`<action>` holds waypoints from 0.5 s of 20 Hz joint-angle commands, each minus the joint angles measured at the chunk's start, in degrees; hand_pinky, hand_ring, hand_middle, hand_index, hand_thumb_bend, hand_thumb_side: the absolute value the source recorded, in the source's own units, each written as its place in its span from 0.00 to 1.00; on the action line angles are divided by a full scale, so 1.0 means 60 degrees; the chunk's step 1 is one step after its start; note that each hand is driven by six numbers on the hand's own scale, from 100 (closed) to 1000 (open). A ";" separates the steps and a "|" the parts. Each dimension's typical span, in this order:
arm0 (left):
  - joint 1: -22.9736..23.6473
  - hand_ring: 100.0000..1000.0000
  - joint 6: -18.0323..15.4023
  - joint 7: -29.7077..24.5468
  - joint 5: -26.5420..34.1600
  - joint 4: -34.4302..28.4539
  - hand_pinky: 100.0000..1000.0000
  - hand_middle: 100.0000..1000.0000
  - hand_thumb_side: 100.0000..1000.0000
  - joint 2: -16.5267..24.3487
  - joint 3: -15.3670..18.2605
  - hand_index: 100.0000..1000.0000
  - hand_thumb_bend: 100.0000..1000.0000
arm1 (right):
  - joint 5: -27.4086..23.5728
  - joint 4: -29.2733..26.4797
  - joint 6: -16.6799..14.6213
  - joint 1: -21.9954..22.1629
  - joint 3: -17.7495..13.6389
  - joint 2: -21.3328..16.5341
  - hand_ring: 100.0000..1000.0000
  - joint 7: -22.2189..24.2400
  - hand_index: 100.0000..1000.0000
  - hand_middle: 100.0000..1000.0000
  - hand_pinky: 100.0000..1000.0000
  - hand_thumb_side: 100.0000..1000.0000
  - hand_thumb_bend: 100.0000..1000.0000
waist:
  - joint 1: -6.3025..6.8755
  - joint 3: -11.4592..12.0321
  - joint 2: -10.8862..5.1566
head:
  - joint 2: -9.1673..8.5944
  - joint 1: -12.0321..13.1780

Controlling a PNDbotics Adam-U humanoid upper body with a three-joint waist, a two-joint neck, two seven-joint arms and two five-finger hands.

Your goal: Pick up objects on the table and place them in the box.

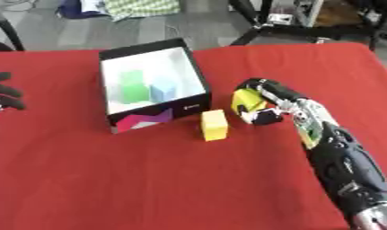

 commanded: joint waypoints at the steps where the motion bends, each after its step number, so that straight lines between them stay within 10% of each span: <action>1: -0.0043 0.48 -0.0019 0.0006 -0.0010 -0.0119 0.77 0.51 0.93 0.0078 0.0025 0.82 0.04 | -0.0167 -0.0227 -0.0083 -0.0106 0.0011 -0.0269 0.54 0.0020 0.71 0.56 0.65 0.02 0.00 | 0.0084 -0.0016 0.0021 | -0.0016 -0.0024; 3: -0.0040 0.48 -0.0020 0.0012 -0.0002 -0.0117 0.77 0.51 0.93 0.0084 0.0030 0.82 0.04 | -0.0420 -0.0446 -0.0153 -0.0177 0.0066 -0.0349 0.53 0.0114 0.68 0.53 0.63 0.21 0.00 | 0.0074 -0.0027 0.0011 | -0.0016 -0.0015; 4: -0.0038 0.48 -0.0021 0.0015 0.0000 -0.0115 0.77 0.51 0.93 0.0088 0.0033 0.82 0.04 | -0.0575 -0.0594 -0.0189 -0.0226 0.0087 -0.0399 0.52 0.0179 0.68 0.52 0.63 0.03 0.00 | 0.0068 -0.0032 0.0004 | -0.0016 -0.0015; 10: -0.0006 0.48 -0.0020 0.0042 0.0017 -0.0094 0.77 0.51 0.93 0.0104 0.0053 0.82 0.04 | -0.1717 -0.1453 -0.0165 -0.0828 0.0116 -0.0712 0.52 0.0604 0.67 0.52 0.62 0.00 0.00 | 0.0021 -0.0029 -0.0037 | -0.0016 -0.0144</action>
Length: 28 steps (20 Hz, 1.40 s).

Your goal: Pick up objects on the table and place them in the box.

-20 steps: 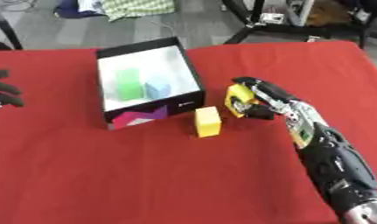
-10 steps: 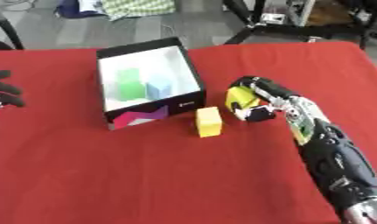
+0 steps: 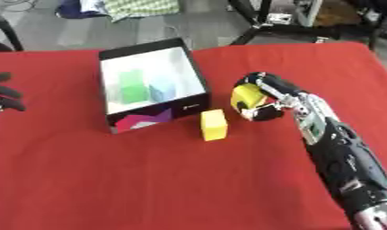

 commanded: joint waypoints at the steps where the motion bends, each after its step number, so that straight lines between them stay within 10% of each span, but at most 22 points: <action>1: -0.0073 0.48 -0.0013 0.0016 0.0021 -0.0094 0.77 0.51 0.93 0.0103 0.0036 0.82 0.04 | -0.0582 -0.0573 0.0054 -0.0537 -0.0011 -0.0393 0.52 0.0212 0.67 0.52 0.62 0.00 0.00 | 0.0011 0.0030 -0.0039 | -0.0016 -0.0122; 21: -0.0675 0.48 0.0000 -0.0467 0.0181 -0.0106 0.77 0.51 0.93 -0.0350 -0.0451 0.82 0.05 | 0.0505 0.0961 0.0291 -0.1907 -0.0324 0.1409 0.66 0.0121 0.83 0.68 0.80 0.05 0.00 | 0.0137 0.1249 0.0287 | -0.0118 -0.1550; 28: -0.0669 0.48 0.0007 -0.0486 0.0180 -0.0112 0.77 0.51 0.93 -0.0363 -0.0454 0.82 0.05 | 0.1628 0.1050 0.0088 -0.1807 -0.0160 0.1700 1.00 0.0006 0.97 0.94 1.00 0.73 0.00 | 0.0162 0.1256 0.0302 | -0.0123 -0.1594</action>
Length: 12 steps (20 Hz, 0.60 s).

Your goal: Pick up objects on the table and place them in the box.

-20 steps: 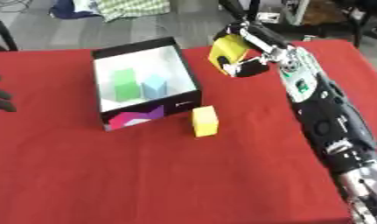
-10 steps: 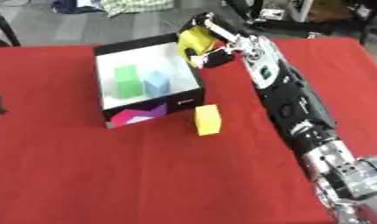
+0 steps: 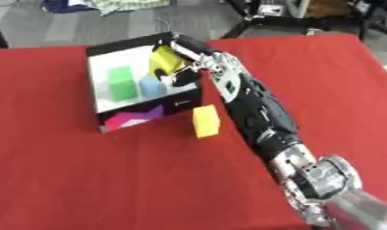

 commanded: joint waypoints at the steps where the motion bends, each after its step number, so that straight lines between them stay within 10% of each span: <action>1: -0.0126 0.48 -0.0015 -0.0026 0.0041 -0.0113 0.77 0.51 0.93 0.0060 0.0022 0.82 0.05 | 0.0451 -0.0084 -0.0067 -0.0151 0.0008 -0.0071 1.00 -0.0089 0.98 0.96 1.00 0.77 0.00 | 0.0148 -0.0026 0.0037 | -0.0108 -0.0013; 11: 0.0013 0.48 -0.0008 0.0010 0.0004 -0.0080 0.77 0.51 0.94 0.0121 0.0058 0.82 0.05 | -0.0033 -0.0715 -0.0214 -0.0077 -0.0021 -0.0525 1.00 -0.0535 1.00 1.00 1.00 0.82 0.00 | 0.0120 -0.0285 -0.0051 | -0.0006 0.0204; 12: 0.0036 0.48 -0.0009 0.0021 -0.0003 -0.0075 0.77 0.51 0.94 0.0134 0.0068 0.82 0.05 | -0.0288 -0.0901 -0.0265 -0.0045 0.0027 -0.0625 1.00 -0.0594 1.00 1.00 1.00 0.69 0.00 | 0.0106 -0.0329 -0.0065 | -0.0002 0.0241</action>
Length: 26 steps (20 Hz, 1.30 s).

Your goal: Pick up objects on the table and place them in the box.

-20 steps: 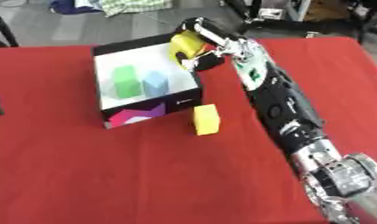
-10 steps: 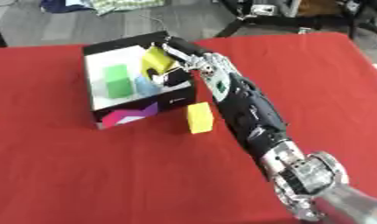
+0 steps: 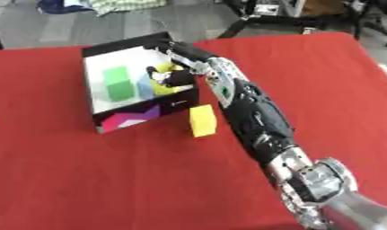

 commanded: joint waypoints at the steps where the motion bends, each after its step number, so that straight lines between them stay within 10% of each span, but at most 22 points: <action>1: -0.0008 0.48 -0.0011 0.0034 -0.0010 -0.0068 0.77 0.51 0.94 0.0146 0.0081 0.82 0.05 | -0.0742 -0.0789 -0.0112 -0.0125 0.0087 -0.0587 1.00 -0.0209 0.99 1.00 1.00 0.64 0.00 | 0.0086 -0.0090 -0.0084 | -0.0007 0.0149; 8: 0.0160 0.48 -0.0023 0.0138 -0.0070 -0.0026 0.77 0.51 0.94 0.0224 0.0179 0.82 0.05 | -0.3684 -0.3079 0.0336 0.0780 0.0659 -0.1926 1.00 0.0679 0.98 0.97 1.00 0.50 0.00 | -0.0044 -0.0468 -0.0132 | -0.0005 0.0506; 15: 0.0231 0.48 -0.0030 0.0214 -0.0119 0.0021 0.77 0.51 0.94 0.0240 0.0236 0.82 0.05 | -0.6271 -0.5892 0.0902 0.2395 0.1105 -0.3317 0.97 0.2021 0.99 0.96 1.00 0.66 0.00 | -0.0179 -0.0743 -0.0123 | -0.0005 0.0891; 26: 0.0317 0.48 -0.0041 0.0201 -0.0134 0.0094 0.77 0.50 0.94 0.0180 0.0219 0.82 0.05 | -0.7072 -0.6871 0.0744 0.3529 0.1643 -0.4113 0.97 0.4201 1.00 0.96 1.00 0.80 0.00 | -0.0273 -0.0804 -0.0150 | -0.0005 0.0868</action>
